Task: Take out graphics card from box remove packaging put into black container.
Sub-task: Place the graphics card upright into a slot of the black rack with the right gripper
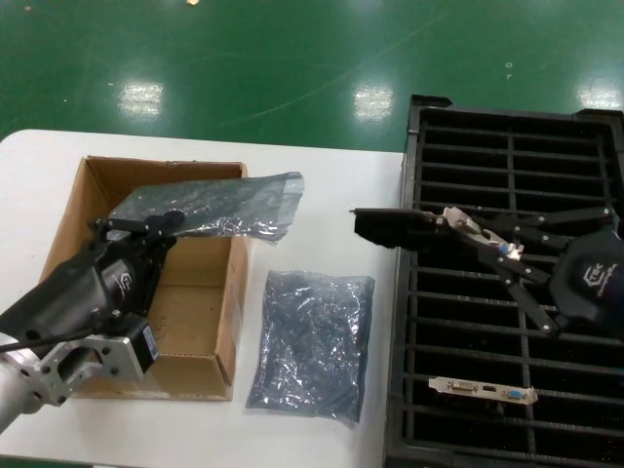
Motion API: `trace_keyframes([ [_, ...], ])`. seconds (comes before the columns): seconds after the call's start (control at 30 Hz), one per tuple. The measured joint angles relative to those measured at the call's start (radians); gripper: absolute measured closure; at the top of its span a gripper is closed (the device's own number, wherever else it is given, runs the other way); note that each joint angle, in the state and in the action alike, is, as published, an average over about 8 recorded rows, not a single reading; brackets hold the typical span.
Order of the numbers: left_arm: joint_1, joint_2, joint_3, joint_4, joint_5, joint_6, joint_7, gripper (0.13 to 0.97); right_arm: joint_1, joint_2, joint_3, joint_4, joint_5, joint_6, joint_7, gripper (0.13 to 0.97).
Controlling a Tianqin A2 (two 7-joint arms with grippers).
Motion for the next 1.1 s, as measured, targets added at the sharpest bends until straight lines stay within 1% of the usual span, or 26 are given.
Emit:
trace_keyframes([
  [0.13,0.0,0.0,0.0,0.0,0.0,0.0,0.0,0.959,-0.007,0.018,0.006,0.008,-0.016,0.01,0.02,0.908],
  [0.47,0.0,0.0,0.0,0.0,0.0,0.0,0.0,0.959,-0.007,0.02,0.006,0.008,-0.018,0.011,0.022,0.908],
  [0.6,0.0,0.0,0.0,0.0,0.0,0.0,0.0,0.959,0.012,0.035,-0.008,0.013,-0.04,-0.003,0.053,0.908],
  [0.8,0.0,0.0,0.0,0.0,0.0,0.0,0.0,0.959,0.091,0.077,-0.068,0.028,-0.115,-0.078,0.154,0.908],
  [1.1,0.0,0.0,0.0,0.0,0.0,0.0,0.0,0.959,0.288,0.098,-0.183,0.025,-0.265,-0.28,0.373,0.908],
])
